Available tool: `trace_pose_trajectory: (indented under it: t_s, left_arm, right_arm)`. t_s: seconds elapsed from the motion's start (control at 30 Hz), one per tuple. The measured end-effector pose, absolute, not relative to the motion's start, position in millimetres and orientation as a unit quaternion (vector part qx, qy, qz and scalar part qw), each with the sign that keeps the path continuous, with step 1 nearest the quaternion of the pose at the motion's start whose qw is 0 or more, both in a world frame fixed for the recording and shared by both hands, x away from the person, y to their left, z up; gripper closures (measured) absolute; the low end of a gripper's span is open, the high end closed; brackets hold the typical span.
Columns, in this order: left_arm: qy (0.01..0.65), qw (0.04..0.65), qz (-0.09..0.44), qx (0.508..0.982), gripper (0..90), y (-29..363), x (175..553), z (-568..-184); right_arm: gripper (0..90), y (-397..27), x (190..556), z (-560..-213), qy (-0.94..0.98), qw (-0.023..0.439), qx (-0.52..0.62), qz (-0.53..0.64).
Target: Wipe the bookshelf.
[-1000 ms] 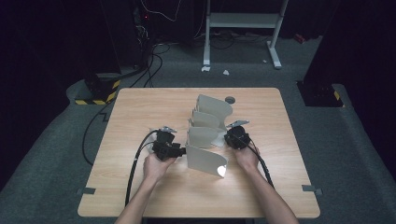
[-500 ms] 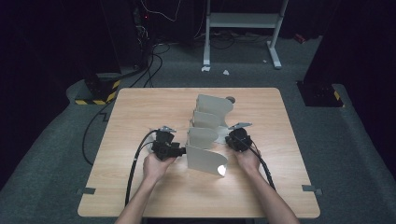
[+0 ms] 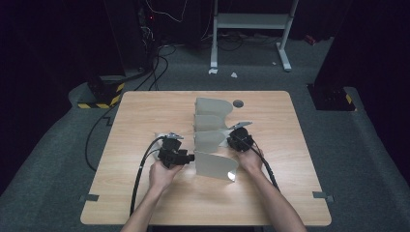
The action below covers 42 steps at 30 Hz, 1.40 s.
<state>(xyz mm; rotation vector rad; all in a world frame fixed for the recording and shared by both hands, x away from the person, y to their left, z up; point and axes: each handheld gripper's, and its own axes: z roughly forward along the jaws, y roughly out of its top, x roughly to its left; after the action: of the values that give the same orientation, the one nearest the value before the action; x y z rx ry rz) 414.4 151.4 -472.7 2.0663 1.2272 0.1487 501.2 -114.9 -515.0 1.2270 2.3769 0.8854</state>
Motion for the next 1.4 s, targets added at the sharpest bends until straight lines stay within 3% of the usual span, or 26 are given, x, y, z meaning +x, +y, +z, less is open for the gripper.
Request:
trace_pose_trajectory:
  t_s: [0.1, 0.23, 0.63, 1.07, 1.4]
  left_arm:
    - [0.473, 0.350, 0.060, 0.806, 50.0, 150, 414, -476]
    - [0.480, 0.359, 0.056, 0.799, 43.9, 159, 413, -477]
    - [0.497, 0.344, 0.120, 0.787, 31.8, 188, 409, -466]
    - [0.527, 0.355, 0.153, 0.757, 30.5, 223, 404, -454]
    - [0.542, 0.310, 0.179, 0.760, 31.8, 232, 419, -464]
  right_arm:
    - [88.9, -114, 501, -514, 0.837, 0.164, 0.424, 0.305]
    - [79.7, -123, 497, -516, 0.828, 0.153, 0.432, 0.322]
    - [66.3, -145, 457, -522, 0.816, 0.166, 0.425, 0.356]
    - [57.4, -160, 441, -527, 0.811, 0.175, 0.419, 0.369]
    - [50.0, -158, 440, -527, 0.815, 0.184, 0.412, 0.363]
